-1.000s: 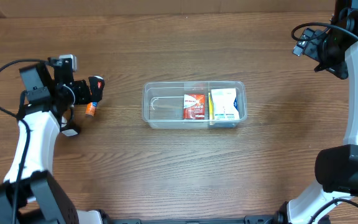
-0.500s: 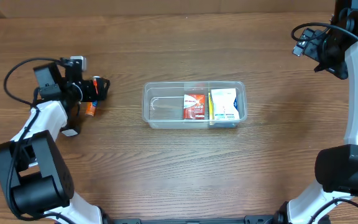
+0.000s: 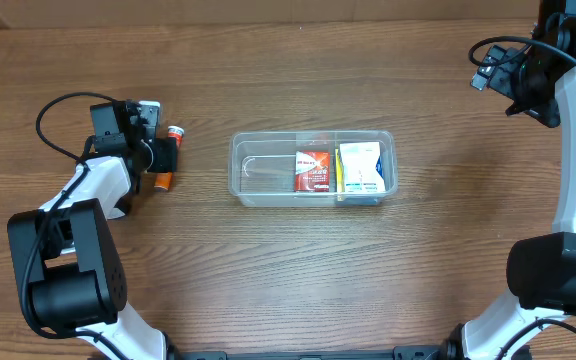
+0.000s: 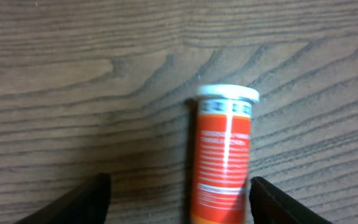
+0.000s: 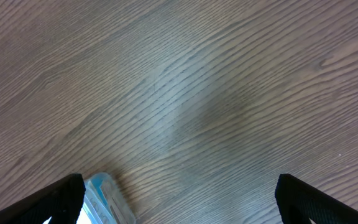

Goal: Pack container
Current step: 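Grasp the orange tube with the left gripper and lift it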

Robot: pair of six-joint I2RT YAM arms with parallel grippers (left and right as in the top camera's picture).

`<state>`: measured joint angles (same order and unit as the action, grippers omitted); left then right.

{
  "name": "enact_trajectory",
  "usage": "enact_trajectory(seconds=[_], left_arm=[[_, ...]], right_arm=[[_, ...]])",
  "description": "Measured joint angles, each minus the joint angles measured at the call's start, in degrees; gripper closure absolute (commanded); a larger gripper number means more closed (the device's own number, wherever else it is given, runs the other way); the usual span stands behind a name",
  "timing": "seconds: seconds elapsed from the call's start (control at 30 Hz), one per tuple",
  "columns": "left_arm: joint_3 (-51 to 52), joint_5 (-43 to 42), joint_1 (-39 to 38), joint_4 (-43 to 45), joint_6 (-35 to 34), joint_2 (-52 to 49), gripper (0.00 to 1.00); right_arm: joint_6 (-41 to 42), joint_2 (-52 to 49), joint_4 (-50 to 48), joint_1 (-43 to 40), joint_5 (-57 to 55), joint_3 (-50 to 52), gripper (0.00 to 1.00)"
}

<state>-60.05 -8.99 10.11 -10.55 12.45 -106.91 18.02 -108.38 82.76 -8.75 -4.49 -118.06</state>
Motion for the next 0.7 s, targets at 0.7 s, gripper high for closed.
enact_trajectory(seconds=[0.7], left_arm=[[-1.01,1.22,-2.25,-3.63,-1.64,-2.60,0.64]], right_arm=[[-0.02,0.00,0.00,0.02,0.00,0.00,0.00]])
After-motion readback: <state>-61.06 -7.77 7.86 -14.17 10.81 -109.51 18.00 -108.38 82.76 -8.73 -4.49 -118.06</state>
